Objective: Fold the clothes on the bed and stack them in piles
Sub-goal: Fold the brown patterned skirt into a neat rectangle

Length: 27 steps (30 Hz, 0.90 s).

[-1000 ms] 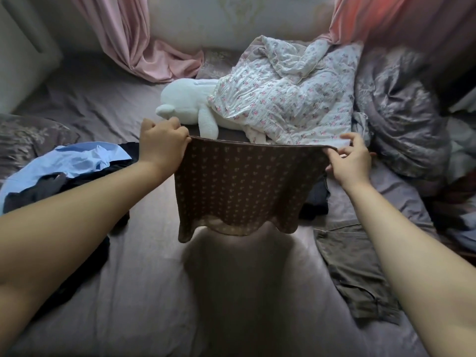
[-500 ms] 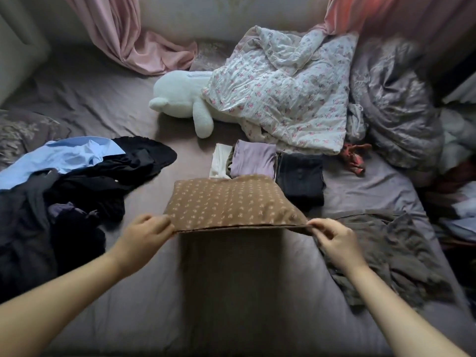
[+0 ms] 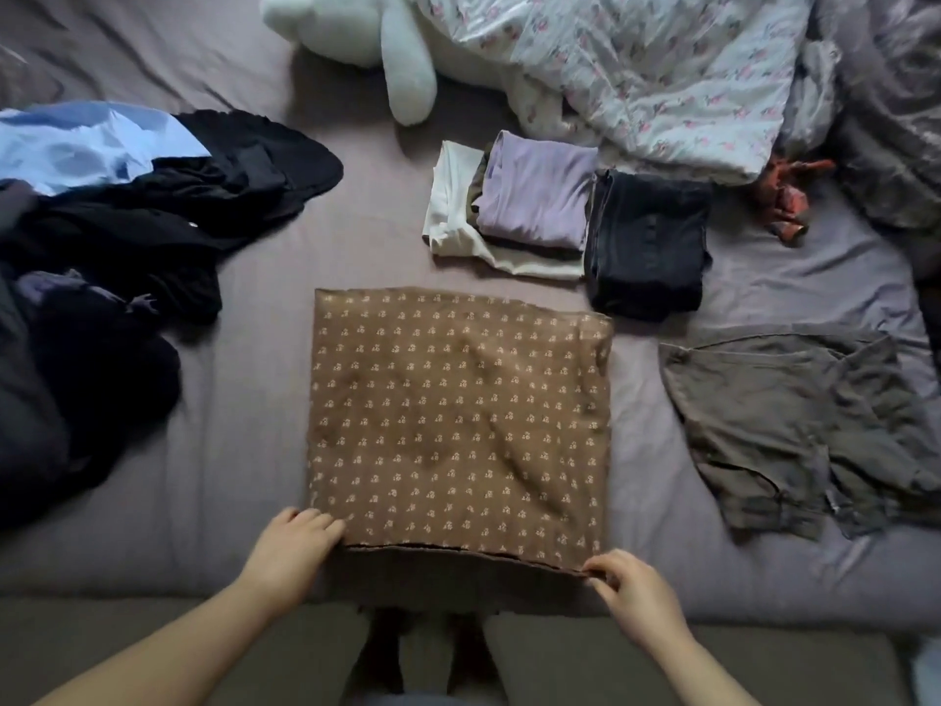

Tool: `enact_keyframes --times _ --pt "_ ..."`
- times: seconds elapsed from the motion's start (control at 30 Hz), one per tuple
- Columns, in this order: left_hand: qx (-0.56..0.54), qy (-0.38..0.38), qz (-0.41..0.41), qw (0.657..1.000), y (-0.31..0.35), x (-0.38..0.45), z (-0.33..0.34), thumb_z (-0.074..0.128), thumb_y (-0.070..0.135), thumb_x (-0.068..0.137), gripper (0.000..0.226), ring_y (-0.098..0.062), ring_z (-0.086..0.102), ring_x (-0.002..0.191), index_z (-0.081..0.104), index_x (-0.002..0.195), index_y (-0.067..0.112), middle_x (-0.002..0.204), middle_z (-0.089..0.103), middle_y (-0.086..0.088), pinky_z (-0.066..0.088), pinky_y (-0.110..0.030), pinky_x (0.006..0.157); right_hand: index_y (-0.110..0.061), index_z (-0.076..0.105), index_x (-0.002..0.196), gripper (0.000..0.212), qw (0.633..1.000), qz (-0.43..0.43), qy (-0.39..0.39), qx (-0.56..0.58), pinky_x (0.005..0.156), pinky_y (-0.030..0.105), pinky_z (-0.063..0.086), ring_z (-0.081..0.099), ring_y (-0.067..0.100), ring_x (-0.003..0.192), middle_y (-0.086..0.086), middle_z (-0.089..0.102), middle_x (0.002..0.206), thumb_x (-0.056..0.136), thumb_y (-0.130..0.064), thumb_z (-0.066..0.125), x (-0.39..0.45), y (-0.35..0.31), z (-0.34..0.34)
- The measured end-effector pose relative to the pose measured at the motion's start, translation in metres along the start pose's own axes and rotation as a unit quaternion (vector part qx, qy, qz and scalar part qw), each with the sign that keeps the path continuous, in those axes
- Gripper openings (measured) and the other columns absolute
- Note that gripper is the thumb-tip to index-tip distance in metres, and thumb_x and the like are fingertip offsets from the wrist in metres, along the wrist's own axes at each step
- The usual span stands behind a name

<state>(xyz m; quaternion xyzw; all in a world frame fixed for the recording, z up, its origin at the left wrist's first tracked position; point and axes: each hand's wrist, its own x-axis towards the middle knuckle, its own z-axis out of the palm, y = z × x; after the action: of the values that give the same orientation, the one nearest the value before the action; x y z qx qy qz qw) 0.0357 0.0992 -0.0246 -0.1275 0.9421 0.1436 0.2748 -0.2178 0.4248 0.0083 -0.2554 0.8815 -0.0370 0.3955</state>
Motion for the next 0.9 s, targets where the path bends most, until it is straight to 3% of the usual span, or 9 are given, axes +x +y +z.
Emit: enact_keyframes --times 0.07,0.1,0.17,0.23,0.37,0.5,0.7,0.8,0.9 --pt "0.023 -0.013 0.005 1.0 0.0 -0.001 0.005 0.088 0.015 0.024 0.051 -0.009 0.064 0.06 0.064 0.068 0.027 0.064 0.061 0.012 0.039 -0.02 0.061 -0.037 0.068 0.101 0.014 0.999 0.006 -0.037 -0.014 0.065 0.007 0.031 0.054 -0.004 0.094 -0.033 0.044 0.083 0.089 -0.031 0.064 0.0 0.001 0.005" --pt "0.021 -0.032 -0.002 0.999 -0.001 -0.002 0.005 0.086 0.019 0.044 0.043 -0.007 0.066 0.075 0.066 0.081 0.028 0.078 0.066 0.012 0.043 -0.02 0.067 -0.037 0.067 0.101 0.014 0.998 0.002 -0.059 -0.027 0.065 0.008 0.03 0.055 -0.002 0.098 -0.033 0.041 0.08 0.089 -0.031 0.063 0.001 0.001 0.007" --pt "0.024 -0.088 -0.005 0.996 -0.003 -0.004 0.006 0.059 0.02 0.084 0.031 -0.011 0.058 0.11 0.06 0.113 0.029 0.112 0.064 0.011 0.037 -0.023 0.087 -0.041 0.065 0.099 0.013 0.991 -0.009 -0.116 -0.06 0.066 0.011 0.031 0.055 0.0 0.103 -0.031 0.039 0.076 0.09 -0.033 0.061 0.003 -0.001 0.009" --pt "0.026 -0.135 0.007 0.99 -0.002 -0.005 0.005 0.043 0.017 0.093 0.03 -0.012 0.052 0.117 0.055 0.118 0.03 0.12 0.06 0.01 0.028 -0.024 0.09 -0.042 0.063 0.096 0.012 0.982 -0.002 -0.167 -0.088 0.071 0.016 0.033 0.054 0.003 0.096 -0.03 0.039 0.073 0.089 -0.033 0.061 0.004 -0.004 0.01" --pt "-0.028 -0.121 -0.025 0.992 -0.006 -0.002 0.005 0.046 0.019 0.089 0.019 -0.012 0.054 0.112 0.055 0.101 0.03 0.114 0.062 0.009 0.027 -0.023 0.082 -0.044 0.05 0.076 0.023 0.981 0.01 -0.18 -0.068 0.075 0.019 0.04 0.05 0.002 0.085 -0.027 0.048 0.074 0.087 -0.03 0.064 0.013 -0.008 0.008" --pt "-0.161 0.024 -0.118 0.98 -0.026 0.018 -0.015 0.057 0.017 0.084 0.015 -0.025 0.062 0.1 0.065 0.097 0.019 0.102 0.07 0.002 0.041 -0.03 0.08 -0.035 0.061 0.071 0.029 0.993 0.018 -0.063 0.1 0.064 0.009 0.043 0.057 0.0 0.063 -0.018 0.062 0.064 0.082 -0.011 0.073 0.044 -0.019 -0.024" --pt "-0.275 0.216 -0.222 0.91 -0.053 0.081 -0.086 0.064 0.012 0.088 0.007 -0.025 0.059 0.076 0.068 0.092 0.015 0.08 0.062 0.001 0.043 -0.031 0.068 -0.012 0.069 0.085 0.012 0.947 0.005 0.122 0.297 0.052 0.011 0.044 0.052 0.002 0.047 0.006 0.063 0.069 0.083 0.0 0.069 0.117 -0.044 -0.097" --pt "-0.366 0.261 -0.26 0.855 -0.062 0.129 -0.113 0.063 0.014 0.09 0.004 -0.021 0.056 0.076 0.066 0.092 0.013 0.083 0.062 -0.003 0.039 -0.027 0.07 -0.009 0.07 0.091 0.01 0.927 0.008 0.177 0.331 0.063 0.015 0.049 0.056 -0.001 0.059 0.003 0.065 0.077 0.085 -0.002 0.069 0.168 -0.058 -0.118" --pt "-0.439 0.289 -0.311 0.792 -0.077 0.181 -0.115 0.061 0.016 0.091 0.007 -0.023 0.063 0.083 0.066 0.094 0.013 0.087 0.066 -0.005 0.051 -0.035 0.079 -0.015 0.07 0.095 0.011 0.913 0.041 0.231 0.335 0.082 0.035 0.052 0.061 0.016 0.082 0.004 0.068 0.089 0.084 -0.012 0.071 0.227 -0.064 -0.12"
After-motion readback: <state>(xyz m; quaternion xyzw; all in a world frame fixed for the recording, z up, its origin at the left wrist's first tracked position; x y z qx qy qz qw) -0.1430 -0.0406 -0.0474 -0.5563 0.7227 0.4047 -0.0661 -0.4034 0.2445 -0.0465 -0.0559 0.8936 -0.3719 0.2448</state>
